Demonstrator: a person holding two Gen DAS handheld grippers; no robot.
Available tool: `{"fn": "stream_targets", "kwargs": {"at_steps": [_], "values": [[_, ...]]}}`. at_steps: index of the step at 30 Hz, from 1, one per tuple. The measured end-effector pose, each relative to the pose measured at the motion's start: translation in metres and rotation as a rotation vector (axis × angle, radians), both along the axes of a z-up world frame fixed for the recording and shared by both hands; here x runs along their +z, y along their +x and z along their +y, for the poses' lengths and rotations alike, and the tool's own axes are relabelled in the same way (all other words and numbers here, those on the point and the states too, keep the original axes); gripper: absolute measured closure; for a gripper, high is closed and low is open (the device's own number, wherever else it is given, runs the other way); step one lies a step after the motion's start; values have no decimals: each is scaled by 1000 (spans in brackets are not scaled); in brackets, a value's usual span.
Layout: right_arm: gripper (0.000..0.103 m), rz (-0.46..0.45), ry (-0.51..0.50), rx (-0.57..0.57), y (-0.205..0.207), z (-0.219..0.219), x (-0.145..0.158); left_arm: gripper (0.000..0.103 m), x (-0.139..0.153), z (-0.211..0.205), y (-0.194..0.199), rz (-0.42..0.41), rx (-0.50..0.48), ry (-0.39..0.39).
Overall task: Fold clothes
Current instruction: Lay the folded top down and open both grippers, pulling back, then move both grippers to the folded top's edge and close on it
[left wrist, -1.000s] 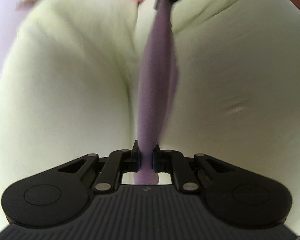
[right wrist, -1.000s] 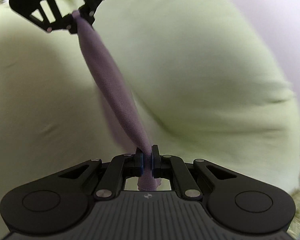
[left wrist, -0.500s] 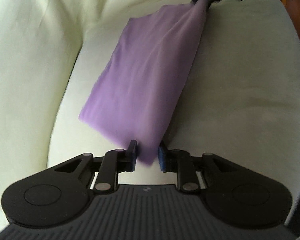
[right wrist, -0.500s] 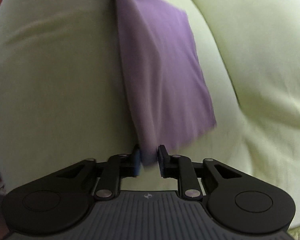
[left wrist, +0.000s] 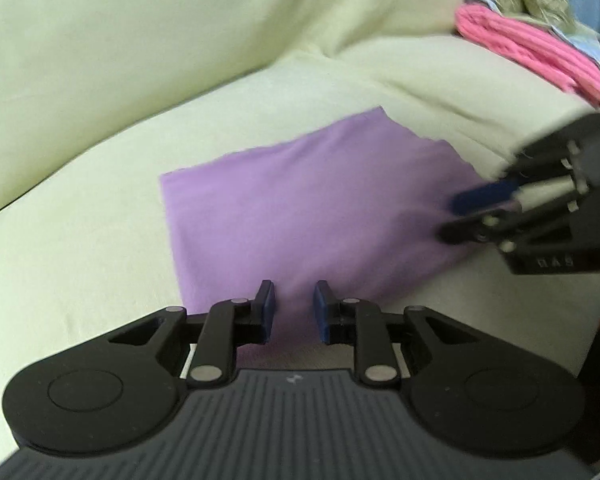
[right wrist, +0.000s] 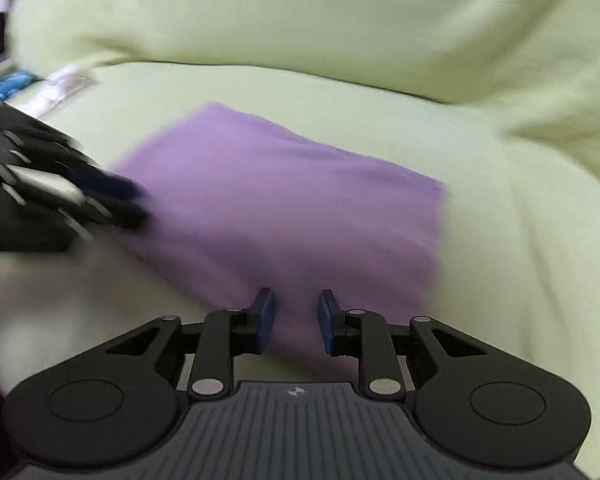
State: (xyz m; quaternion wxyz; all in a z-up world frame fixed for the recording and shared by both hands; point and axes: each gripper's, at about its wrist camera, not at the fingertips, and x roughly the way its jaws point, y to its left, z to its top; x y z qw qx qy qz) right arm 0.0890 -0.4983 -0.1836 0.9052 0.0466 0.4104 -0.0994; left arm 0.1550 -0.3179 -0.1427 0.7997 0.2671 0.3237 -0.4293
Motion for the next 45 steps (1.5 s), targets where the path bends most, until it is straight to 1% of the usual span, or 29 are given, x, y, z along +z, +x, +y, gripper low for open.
{"fn": "stream_targets", "kwargs": {"at_steps": [1,2,3,5,6,7,8,9,10,11,14,15,17,18,23,26,29,33,35,38,41,42,43,45], "values": [[74,-5,0,-54,-11,-5,-2,83,2,2,-4,-21,53,17],[74,-10,-1,-108,-23,-11,-4,84,5,5,-12,-37,105,34],[74,-28,15,-169,-37,-14,2,83,11,9,-24,-39,160,54],[74,-78,100,-246,-68,-11,28,84,30,18,-48,-24,266,91],[72,-103,142,-285,-83,-9,41,81,41,24,-63,-19,289,87],[63,-133,193,-288,-99,-5,54,71,53,30,-80,-17,300,71],[55,-155,199,-292,-108,4,66,68,63,40,-96,-23,307,52],[53,-177,206,-296,-118,13,77,67,72,49,-111,-35,313,35],[51,-188,193,-302,-133,22,87,67,79,55,-125,-45,324,22],[51,-193,192,-311,-155,9,96,67,85,61,-139,-55,334,9],[47,-194,234,-318,-175,34,107,64,94,68,-169,-32,346,-35],[46,-195,226,-310,-185,39,111,61,97,75,-176,-34,348,-43],[39,-196,211,-296,-205,50,118,61,96,76,-187,-46,352,-48],[39,-190,195,-295,-207,56,119,61,96,77,-191,-44,357,-50],[38,-190,183,-281,-206,68,115,61,104,93,-200,-37,365,-65],[36,-187,178,-282,-208,78,116,61,104,97,-196,-28,376,-67],[34,-167,183,-276,-203,81,115,59,99,95,-184,-1,376,-63],[31,-145,183,-257,-184,67,103,58,88,87,-160,38,363,-60],[30,-138,179,-247,-176,58,95,58,83,83,-138,62,354,-45],[28,-140,209,-247,-161,32,81,58,78,77,-97,102,352,-38],[28,-163,216,-256,-141,1,71,57,74,64,-55,101,338,-46],[28,-173,217,-259,-134,-9,68,52,73,58,-41,99,331,-53],[28,-183,217,-262,-127,-19,65,43,71,52,-27,100,326,-60],[27,-191,212,-259,-112,-36,58,33,66,41,-3,101,328,-84]]}}
